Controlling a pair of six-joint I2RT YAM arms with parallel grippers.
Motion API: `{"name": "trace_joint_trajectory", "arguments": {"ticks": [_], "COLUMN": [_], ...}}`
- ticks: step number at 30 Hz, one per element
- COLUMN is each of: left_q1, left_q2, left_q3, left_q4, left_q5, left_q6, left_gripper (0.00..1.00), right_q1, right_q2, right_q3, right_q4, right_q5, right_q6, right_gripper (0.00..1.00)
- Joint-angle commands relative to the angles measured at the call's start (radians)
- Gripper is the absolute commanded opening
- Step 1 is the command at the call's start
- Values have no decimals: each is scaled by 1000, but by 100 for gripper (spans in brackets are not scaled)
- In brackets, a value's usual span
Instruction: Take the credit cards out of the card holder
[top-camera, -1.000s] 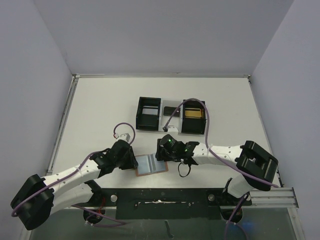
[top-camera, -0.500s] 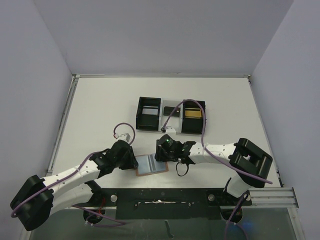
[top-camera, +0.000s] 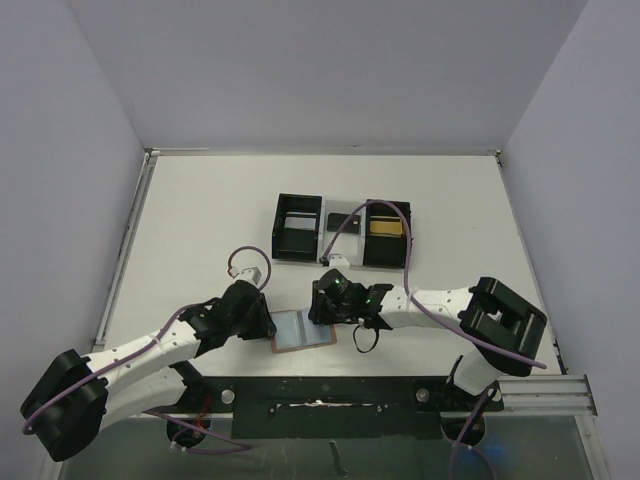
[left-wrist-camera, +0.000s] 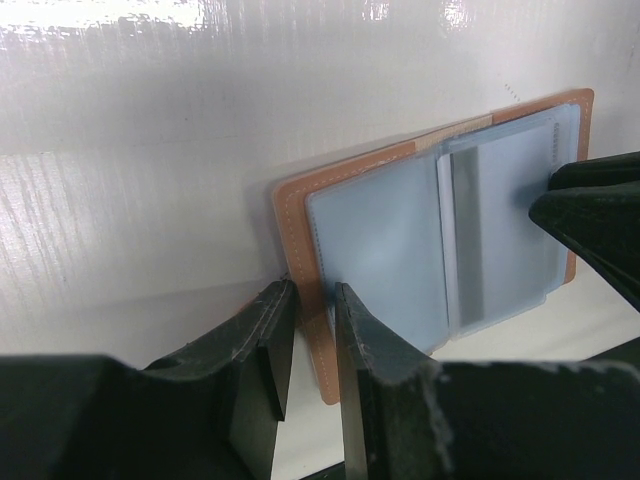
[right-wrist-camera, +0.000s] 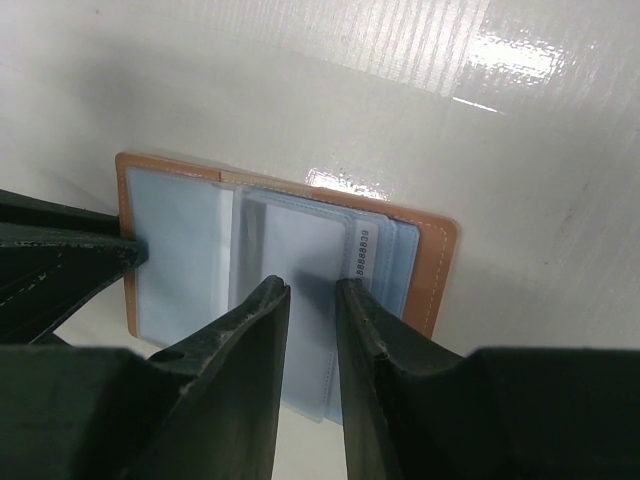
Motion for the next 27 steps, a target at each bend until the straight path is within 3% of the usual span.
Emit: {"name": "trace_joint_trajectory", "arguments": {"ticks": [1,12,16,27], "left_q1": [-5,-4,-4,-5], "left_q2": [5,4,12,65], "left_q3": [0,-5,-25,-7], "left_q4": [69,124,247,314], "left_q5": [27,71,126,113], "left_q6": [7,-12,-40,-82], "left_gripper": [22,22,22,22], "right_q1": [9,3,3,4], "right_q2": [-66,-131,-123,-54], "right_q3": [8,-31,-25,21], "right_q4": [70,144,196,221], "right_q5": [-44,-103,-150,-201], "right_q6": [8,60,68,60], "right_gripper": [26,27,28,29]}}
